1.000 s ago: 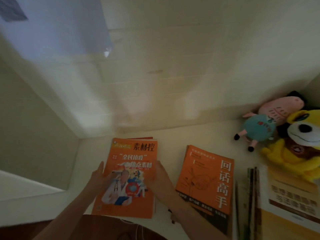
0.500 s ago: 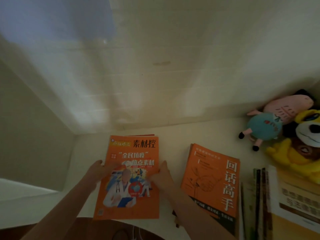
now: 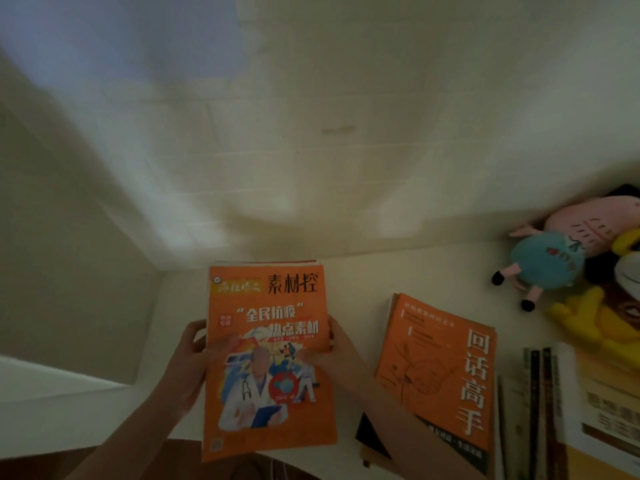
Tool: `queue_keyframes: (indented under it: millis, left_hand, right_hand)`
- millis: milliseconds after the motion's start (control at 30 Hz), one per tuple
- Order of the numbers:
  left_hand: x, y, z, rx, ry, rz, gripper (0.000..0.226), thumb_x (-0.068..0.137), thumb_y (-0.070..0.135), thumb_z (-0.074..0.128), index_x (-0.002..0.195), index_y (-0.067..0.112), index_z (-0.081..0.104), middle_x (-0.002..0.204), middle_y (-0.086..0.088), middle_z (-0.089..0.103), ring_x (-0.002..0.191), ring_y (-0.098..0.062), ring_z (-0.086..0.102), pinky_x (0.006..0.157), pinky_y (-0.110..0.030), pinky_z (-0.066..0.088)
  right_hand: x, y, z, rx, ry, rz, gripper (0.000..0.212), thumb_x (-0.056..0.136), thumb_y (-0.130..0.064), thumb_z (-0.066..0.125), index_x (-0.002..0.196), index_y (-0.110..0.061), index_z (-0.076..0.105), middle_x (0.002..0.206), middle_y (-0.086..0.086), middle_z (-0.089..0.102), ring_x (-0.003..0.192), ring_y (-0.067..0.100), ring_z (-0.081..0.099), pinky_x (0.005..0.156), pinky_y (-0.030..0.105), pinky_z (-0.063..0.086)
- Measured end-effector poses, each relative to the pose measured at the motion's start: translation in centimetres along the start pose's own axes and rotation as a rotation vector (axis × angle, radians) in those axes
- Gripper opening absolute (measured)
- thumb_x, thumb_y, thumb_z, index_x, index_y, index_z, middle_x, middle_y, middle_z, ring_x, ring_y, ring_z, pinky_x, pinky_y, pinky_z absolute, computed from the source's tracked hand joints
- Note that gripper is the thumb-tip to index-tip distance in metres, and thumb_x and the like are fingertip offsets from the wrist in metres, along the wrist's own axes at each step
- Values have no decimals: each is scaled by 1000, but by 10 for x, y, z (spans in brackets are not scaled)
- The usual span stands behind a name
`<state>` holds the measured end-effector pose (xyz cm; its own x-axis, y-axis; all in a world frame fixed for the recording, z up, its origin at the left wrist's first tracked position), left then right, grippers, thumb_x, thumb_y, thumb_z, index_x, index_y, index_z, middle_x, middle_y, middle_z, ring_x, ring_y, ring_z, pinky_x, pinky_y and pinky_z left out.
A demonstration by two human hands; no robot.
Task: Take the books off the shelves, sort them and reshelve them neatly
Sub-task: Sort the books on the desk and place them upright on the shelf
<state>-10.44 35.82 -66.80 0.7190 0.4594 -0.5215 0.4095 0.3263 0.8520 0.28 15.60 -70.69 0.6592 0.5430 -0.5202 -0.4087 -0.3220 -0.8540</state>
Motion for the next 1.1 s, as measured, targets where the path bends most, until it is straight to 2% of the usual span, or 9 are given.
queue_keyframes:
  millis: [133,233,333,500,733,800,867,1033,1100]
  left_hand:
    - [-20,27,1,-58,-50,180,73,46,21,87,108,17,50,108,-9,65,85,-24,71,59,-33,58]
    - [-25,48,1,-20,-82,328,72,62,13,84,123,14,45,113,-10,65,94,-17,68,70,-30,58]
    - [-27,52,5,56,-81,368,97,48,45,89,124,2,46,111,-11,65,92,-9,67,74,-19,54]
    - [-28,32,12,98,-130,326,116,41,60,85,129,-3,43,116,-13,63,98,-11,66,76,-15,52]
    - [-8,15,15,188,-142,278,77,62,-23,65,131,-5,36,104,-11,64,88,-12,69,64,-18,54]
    - [-3,16,18,215,-96,341,64,70,-22,62,128,-7,40,102,-11,64,96,-24,67,64,-20,54]
    - [-4,21,18,213,-82,379,61,75,-18,62,129,-6,39,100,-5,65,94,-15,68,66,-17,53]
    - [-14,32,12,371,-36,520,96,80,7,71,148,13,4,111,23,60,103,2,61,82,-21,54]
    - [-16,34,10,392,14,550,110,78,10,71,146,42,-10,114,26,58,105,6,59,84,-15,52]
  right_hand:
    - [-9,-31,-2,-2,12,-200,84,81,15,63,136,-23,12,118,-1,50,96,2,64,75,21,56]
    - [-19,-45,-6,-18,48,-348,68,83,13,62,136,-10,27,127,14,52,102,4,64,78,20,54]
    - [-25,-50,-15,13,125,-452,61,79,3,66,129,-4,32,123,20,55,103,17,65,80,27,54]
    - [-31,-37,-14,-25,99,-434,55,83,9,60,129,6,30,123,16,57,110,15,63,85,25,53]
    - [-41,-42,-9,-133,12,-447,57,82,23,53,128,-2,32,97,-9,70,89,-5,66,70,14,53]
    - [-43,-39,-8,-141,32,-428,51,87,20,48,128,-7,33,100,-11,70,92,-4,66,73,17,53]
    - [-44,-40,-10,-98,60,-416,53,90,13,50,132,-10,28,118,0,60,101,-1,64,78,22,54]
    - [-48,-54,-19,-262,192,-497,71,89,2,60,130,-30,13,130,-4,44,116,-3,54,87,16,50]
    - [-48,-56,-21,-265,221,-531,73,87,3,62,131,-31,15,130,-2,43,116,-4,53,86,14,49]
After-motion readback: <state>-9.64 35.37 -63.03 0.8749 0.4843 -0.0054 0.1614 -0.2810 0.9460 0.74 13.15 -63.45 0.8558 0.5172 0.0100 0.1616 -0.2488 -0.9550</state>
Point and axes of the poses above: each hand's wrist, its own x-axis towards the middle knuckle, its own z-axis out of the palm, y = z × x, the point moved 6 cm from there along x, towards the middle knuckle
